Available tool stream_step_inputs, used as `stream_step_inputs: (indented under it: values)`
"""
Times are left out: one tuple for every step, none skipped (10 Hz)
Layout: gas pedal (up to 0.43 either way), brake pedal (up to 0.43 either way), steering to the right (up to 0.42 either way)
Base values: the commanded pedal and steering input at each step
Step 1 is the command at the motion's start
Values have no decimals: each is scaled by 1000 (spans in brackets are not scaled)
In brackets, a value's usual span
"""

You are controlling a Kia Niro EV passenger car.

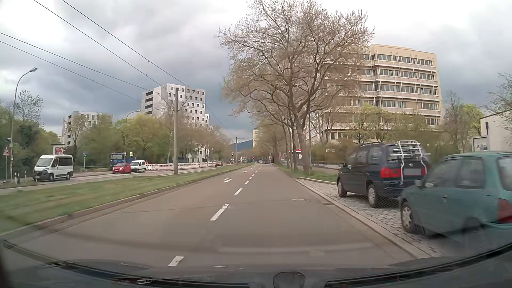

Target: Follow the waypoints while adhering to traffic rules and regulations

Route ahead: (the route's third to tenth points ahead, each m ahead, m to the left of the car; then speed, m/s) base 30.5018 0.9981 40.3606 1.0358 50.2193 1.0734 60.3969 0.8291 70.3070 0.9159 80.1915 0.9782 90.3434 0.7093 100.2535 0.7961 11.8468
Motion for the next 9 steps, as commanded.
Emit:
stream_step_inputs:
  values:
    - [177,0,4]
    - [177,0,4]
    - [177,0,4]
    - [177,0,4]
    - [177,0,4]
    - [177,0,4]
    - [177,0,4]
    - [177,0,4]
    - [177,0,4]
